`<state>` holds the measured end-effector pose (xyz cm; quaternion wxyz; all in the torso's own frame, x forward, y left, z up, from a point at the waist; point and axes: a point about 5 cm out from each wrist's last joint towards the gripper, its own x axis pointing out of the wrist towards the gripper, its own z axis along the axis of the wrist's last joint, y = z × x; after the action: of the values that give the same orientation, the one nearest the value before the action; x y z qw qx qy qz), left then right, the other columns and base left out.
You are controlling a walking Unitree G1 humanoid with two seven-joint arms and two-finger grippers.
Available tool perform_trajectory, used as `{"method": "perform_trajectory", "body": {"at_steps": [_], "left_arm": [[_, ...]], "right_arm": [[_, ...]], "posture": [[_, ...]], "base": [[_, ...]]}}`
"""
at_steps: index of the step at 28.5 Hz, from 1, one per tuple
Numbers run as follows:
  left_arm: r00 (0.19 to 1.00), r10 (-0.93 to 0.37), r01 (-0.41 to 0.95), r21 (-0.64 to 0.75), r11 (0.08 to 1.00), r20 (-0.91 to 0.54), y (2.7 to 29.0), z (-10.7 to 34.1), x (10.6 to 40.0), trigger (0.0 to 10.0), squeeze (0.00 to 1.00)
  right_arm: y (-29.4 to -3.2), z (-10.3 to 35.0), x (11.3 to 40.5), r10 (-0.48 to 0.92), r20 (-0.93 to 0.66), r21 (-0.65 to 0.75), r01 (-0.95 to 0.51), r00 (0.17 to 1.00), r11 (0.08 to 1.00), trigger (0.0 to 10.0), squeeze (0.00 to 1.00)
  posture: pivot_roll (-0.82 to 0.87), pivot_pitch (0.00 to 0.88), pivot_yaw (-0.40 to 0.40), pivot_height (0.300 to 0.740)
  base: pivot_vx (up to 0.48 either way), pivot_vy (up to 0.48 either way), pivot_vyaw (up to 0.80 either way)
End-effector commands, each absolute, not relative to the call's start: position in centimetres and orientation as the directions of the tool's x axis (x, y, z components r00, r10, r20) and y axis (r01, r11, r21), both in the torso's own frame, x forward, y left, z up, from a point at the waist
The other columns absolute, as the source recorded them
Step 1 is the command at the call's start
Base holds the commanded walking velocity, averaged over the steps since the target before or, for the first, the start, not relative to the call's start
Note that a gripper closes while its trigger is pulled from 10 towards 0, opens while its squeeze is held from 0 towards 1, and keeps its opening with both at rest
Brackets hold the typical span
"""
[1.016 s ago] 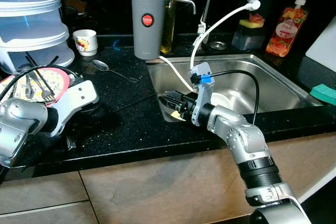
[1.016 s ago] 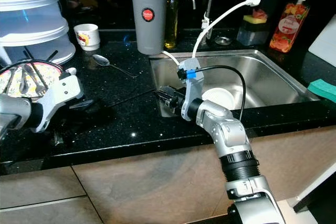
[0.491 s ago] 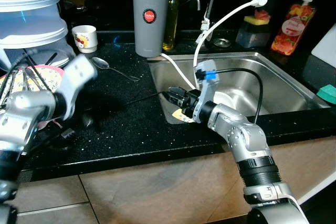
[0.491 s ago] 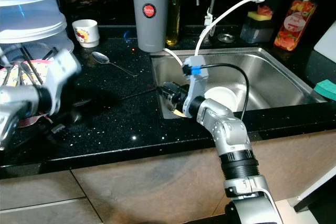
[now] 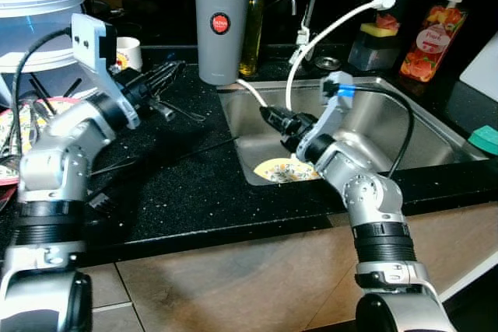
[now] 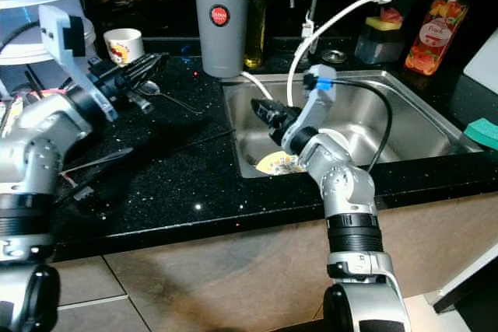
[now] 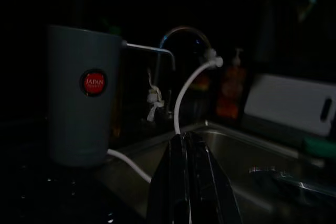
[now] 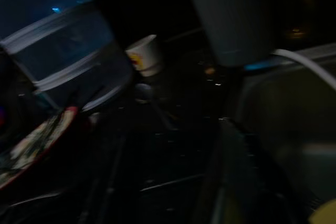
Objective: Kitchen organization
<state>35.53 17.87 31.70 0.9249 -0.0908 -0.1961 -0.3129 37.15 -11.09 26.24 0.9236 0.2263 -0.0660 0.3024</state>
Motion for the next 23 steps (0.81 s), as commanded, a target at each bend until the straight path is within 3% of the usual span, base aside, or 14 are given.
{"method": "perform_trajectory", "body": {"at_steps": [1,9,13,14,15,16,17,18,19,20,21,23], "left_arm": [[0.736,-0.518,0.61,-0.094,0.787,0.436,17.6,31.6,35.8,0.0,0.0],[0.731,-0.406,0.624,-0.294,0.724,0.549,16.7,32.0,36.0,0.0,0.0],[0.737,-0.434,0.616,-0.25,0.747,0.519,16.5,31.9,36.0,0.0,0.0],[0.75,-0.469,0.598,-0.175,0.782,0.467,16.3,31.6,36.0,0.0,0.0],[0.775,-0.513,0.562,-0.031,0.827,0.369,16.1,31.0,36.1,0.0,0.0],[0.8,-0.538,0.522,0.132,0.842,0.266,16.3,30.5,36.0,4.3,0.0],[0.8,-0.538,0.522,0.132,0.842,0.266,16.3,30.5,36.0,4.3,0.0],[0.827,-0.533,0.477,0.28,0.833,0.179,17.1,30.4,36.0,10.0,0.0],[0.834,-0.524,0.462,0.299,0.835,0.173,17.9,30.8,36.0,10.0,0.68],[0.834,-0.524,0.462,0.299,0.835,0.173,17.9,30.8,36.0,10.0,0.68],[0.838,-0.522,0.461,0.304,0.834,0.16,18.6,31.2,35.9,10.0,1.0],[0.844,-0.524,0.465,0.332,0.821,0.113,19.9,31.5,35.7,10.0,1.0]], "right_arm": [[-10.5,26.3,36.7,0.564,0.27,0.373,-0.624,0.781,0.686,10.0,1.0],[-8.4,26.0,35.4,0.687,0.23,0.309,-0.721,0.69,0.621,10.0,1.0],[-8.3,25.9,35.4,0.689,0.221,0.297,-0.72,0.69,0.627,10.0,1.0],[-8.3,25.9,35.4,0.688,0.217,0.293,-0.719,0.692,0.631,10.0,0.75],[-8.3,25.8,35.4,0.687,0.214,0.29,-0.717,0.694,0.634,10.0,0.0],[-8.4,25.8,35.4,0.689,0.21,0.285,-0.717,0.694,0.636,10.0,0.0],[-8.4,25.8,35.4,0.689,0.21,0.285,-0.717,0.694,0.636,10.0,0.0],[-8.5,25.8,35.4,0.691,0.203,0.279,-0.718,0.694,0.638,10.0,0.0],[-8.6,25.8,35.4,0.694,0.199,0.275,-0.719,0.692,0.638,10.0,0.0],[-8.6,25.8,35.4,0.694,0.199,0.275,-0.719,0.692,0.638,10.0,0.0],[-8.6,25.8,35.4,0.697,0.195,0.272,-0.721,0.69,0.638,10.0,0.0],[-8.6,25.7,35.4,0.7,0.188,0.267,-0.722,0.689,0.639,10.0,0.0]], "posture": [[0.12,0.069,-0.037,0.74],[0.12,0.071,-0.034,0.74],[0.12,0.069,-0.033,0.74],[0.12,0.069,-0.033,0.74],[0.12,0.069,-0.033,0.74],[0.12,0.069,-0.032,0.74],[0.12,0.069,-0.032,0.74],[0.12,0.069,-0.034,0.74],[0.12,0.069,-0.035,0.74],[0.12,0.069,-0.035,0.74],[0.12,0.069,-0.035,0.74],[0.12,0.07,-0.038,0.74]], "base": [[0.0,0.0,0.0],[0.0,0.0,0.0],[0.0,0.0,0.0],[0.0,0.0,0.0],[0.0,0.0,0.0],[0.0,0.0,0.0],[0.0,0.0,0.0],[0.0,0.0,0.0],[0.0,0.0,0.0],[0.0,0.0,0.0],[0.0,0.0,0.0],[0.0,0.0,0.0]]}}
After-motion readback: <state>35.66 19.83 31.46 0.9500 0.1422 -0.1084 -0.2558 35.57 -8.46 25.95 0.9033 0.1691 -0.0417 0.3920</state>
